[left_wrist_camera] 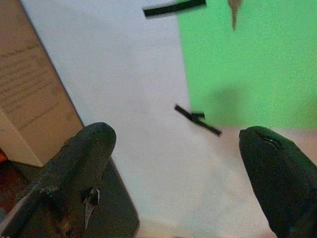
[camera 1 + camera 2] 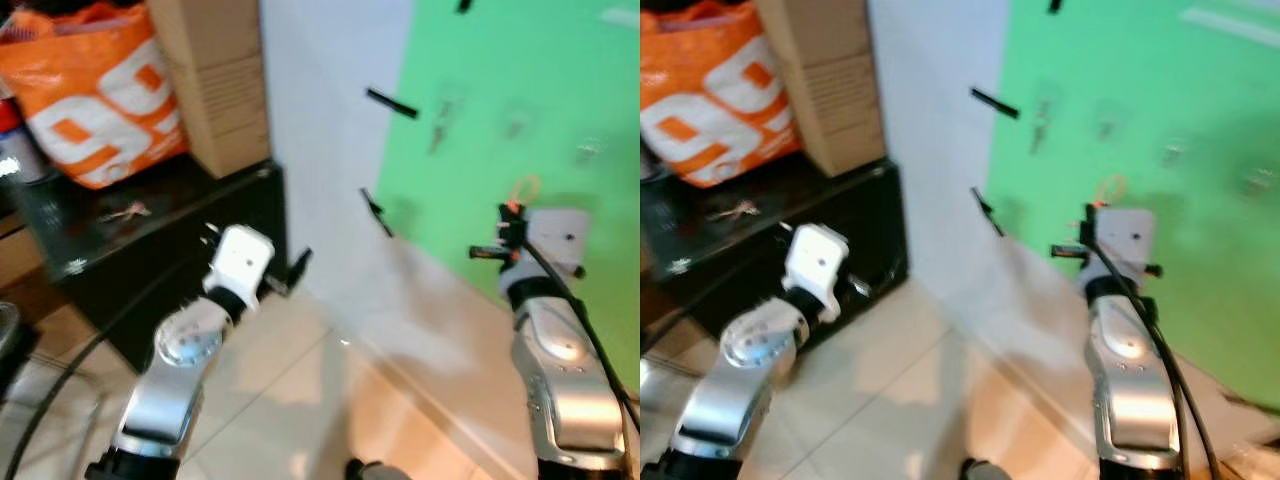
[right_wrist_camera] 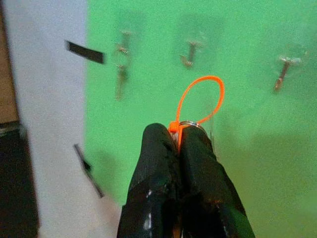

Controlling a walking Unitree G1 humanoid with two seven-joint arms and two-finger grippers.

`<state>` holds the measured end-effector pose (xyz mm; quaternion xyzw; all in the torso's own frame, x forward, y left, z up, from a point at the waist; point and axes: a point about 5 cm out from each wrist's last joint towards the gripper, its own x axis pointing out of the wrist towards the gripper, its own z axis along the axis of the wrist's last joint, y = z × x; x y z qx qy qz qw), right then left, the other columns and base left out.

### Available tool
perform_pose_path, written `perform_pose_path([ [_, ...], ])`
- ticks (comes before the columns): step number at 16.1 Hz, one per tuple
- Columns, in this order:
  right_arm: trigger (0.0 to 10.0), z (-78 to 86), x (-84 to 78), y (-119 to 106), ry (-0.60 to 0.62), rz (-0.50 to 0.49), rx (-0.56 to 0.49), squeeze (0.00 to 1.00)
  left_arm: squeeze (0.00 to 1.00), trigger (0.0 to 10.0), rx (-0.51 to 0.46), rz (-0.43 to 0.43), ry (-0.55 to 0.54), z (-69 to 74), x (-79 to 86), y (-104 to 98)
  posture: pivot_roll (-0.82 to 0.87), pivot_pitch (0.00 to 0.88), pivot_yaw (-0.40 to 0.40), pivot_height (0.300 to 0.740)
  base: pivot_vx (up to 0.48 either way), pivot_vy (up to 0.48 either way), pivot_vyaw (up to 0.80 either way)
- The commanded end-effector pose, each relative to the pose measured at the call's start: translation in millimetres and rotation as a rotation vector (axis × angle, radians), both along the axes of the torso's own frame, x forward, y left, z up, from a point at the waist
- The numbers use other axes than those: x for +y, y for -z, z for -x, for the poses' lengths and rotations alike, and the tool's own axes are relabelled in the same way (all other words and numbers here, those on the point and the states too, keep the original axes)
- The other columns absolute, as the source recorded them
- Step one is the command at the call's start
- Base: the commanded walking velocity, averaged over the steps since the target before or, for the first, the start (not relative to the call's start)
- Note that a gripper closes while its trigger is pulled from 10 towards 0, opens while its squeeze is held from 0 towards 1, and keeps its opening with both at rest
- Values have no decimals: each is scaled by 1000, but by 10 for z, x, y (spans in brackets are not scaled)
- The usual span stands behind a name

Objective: Hang keys on a hook

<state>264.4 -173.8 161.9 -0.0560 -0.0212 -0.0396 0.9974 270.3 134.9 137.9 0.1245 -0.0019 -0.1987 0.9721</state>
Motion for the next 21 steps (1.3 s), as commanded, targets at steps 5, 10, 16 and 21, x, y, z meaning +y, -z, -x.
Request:
perform_pose_path([
  [5, 10000, 18, 86, -83, -83, -9, -46, 0, 294, 10000, 0, 11, -28, -29, 12, -21, 9, 0, 25, 740, 0, -480, 0],
  [10, 10000, 19, 97, -111, -100, -6, -62, 0, 278, 10000, 8, 20, -35, -30, 11, -17, 12, 0, 19, 740, 0, -192, 0],
  [16, 10000, -18, 143, -190, -100, 76, -96, 0, 286, 10000, 23, 4, 53, 9, -28, -31, 19, 0, 22, 740, 0, 0, 0],
  [21, 10000, -190, 56, -186, 6, 283, -55, 0, 290, 10000, 14, -28, 136, 5, -54, -108, 32, 0, 31, 740, 0, 0, 0],
])
